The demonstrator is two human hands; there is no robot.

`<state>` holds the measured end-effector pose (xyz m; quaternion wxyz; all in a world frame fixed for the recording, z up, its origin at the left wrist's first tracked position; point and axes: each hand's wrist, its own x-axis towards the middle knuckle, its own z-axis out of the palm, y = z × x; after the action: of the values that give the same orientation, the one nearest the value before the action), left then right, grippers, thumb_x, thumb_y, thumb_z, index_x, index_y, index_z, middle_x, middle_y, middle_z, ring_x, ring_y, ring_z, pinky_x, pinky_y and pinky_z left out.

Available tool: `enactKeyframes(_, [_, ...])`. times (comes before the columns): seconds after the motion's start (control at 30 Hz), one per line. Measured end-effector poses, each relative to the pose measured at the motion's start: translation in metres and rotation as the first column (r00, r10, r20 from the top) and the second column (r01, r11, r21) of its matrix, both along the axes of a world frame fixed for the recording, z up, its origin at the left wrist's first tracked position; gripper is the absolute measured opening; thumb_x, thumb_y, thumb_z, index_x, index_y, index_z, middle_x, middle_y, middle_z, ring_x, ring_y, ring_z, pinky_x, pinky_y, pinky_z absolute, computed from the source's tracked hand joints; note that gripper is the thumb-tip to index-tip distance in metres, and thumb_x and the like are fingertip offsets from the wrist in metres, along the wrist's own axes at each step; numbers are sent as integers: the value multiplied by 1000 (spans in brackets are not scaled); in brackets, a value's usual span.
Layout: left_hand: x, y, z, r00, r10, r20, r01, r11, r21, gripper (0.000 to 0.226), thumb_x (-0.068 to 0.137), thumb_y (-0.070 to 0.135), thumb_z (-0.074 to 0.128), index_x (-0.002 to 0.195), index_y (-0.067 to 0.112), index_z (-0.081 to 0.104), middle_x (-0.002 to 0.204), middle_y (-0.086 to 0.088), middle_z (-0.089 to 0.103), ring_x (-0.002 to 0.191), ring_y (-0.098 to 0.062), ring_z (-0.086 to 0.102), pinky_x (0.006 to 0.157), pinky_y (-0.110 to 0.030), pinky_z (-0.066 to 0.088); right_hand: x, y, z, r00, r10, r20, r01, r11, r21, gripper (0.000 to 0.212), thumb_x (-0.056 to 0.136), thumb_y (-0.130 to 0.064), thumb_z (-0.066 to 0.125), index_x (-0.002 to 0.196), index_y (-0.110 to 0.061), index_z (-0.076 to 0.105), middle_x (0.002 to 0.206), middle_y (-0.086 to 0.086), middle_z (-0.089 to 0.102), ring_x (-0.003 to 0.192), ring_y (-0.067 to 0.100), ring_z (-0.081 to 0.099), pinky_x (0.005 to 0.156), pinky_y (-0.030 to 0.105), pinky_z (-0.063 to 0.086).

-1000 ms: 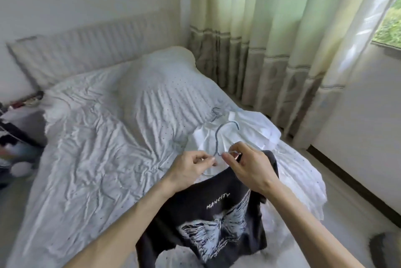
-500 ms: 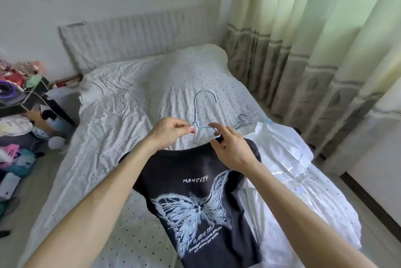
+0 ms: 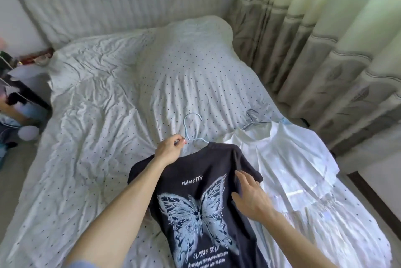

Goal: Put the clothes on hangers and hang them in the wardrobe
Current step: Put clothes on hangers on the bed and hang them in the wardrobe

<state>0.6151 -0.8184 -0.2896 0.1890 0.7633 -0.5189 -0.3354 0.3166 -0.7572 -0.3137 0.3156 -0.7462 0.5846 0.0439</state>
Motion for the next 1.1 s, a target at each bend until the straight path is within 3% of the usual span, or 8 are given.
enactKeyframes(0.17, [31,-75,-81,995,84,61,-87,995,49,27,104,45,40,105,31,63,115,8,67,107,-20,62,88,-38,50,9,0,-71,982,98,-164,-57,969,240,72,98,-44,44,158,-30,6,166,-2,3,150,32,17,119,45,26])
enactKeyframes(0.3, [51,-131,-140,994,92,63,-95,995,42,24,104,44,41,100,31,61,110,3,64,101,-22,60,89,-42,50,20,11,-122,964,145,-225,-55,930,363,73,96,-44,45,156,-39,5,167,-3,0,151,34,11,121,48,21])
enactKeyframes(0.37, [53,-149,-171,988,99,116,-105,993,45,25,105,41,40,103,28,61,106,2,59,93,-21,55,82,-40,46,24,17,-142,952,180,-247,-64,909,412,76,95,-42,45,155,-43,0,167,-4,-6,152,32,8,122,48,17])
enactKeyframes(0.53, [58,-168,-245,952,134,276,-162,984,80,27,107,39,36,109,26,60,104,-4,57,90,-28,58,73,-38,40,35,20,-187,921,283,-266,-139,880,454,79,96,-42,45,155,-43,-7,164,-4,-19,153,23,0,123,48,11])
enactKeyframes(0.7, [69,-166,-317,967,99,234,-130,984,120,26,105,40,40,110,26,61,104,-4,64,93,-30,61,86,-46,53,37,22,-221,913,302,-275,-151,875,460,78,96,-41,45,153,-46,-9,164,-4,-19,153,25,0,124,48,6])
enactKeyframes(0.83, [68,-163,-327,952,55,302,-88,991,98,25,103,39,46,108,25,66,105,-9,65,94,-31,61,82,-48,54,35,24,-236,898,333,-287,-175,870,461,80,97,-41,45,153,-45,-11,164,-1,-19,153,28,-1,123,49,7])
enactKeyframes(0.97, [67,-159,-312,946,-44,323,7,993,114,26,102,26,46,111,13,67,108,-17,63,105,-36,57,86,-45,50,35,28,-235,899,331,-288,-175,872,458,79,97,-40,46,154,-43,-8,165,0,-19,152,28,0,123,50,8])
enactKeyframes(1.1, [68,-142,-282,957,-109,270,55,978,202,42,97,21,45,138,17,53,133,-16,55,123,-37,52,99,-48,47,32,32,-217,927,268,-262,-132,888,441,74,97,-37,43,156,-42,-1,166,0,-10,153,26,2,123,48,10])
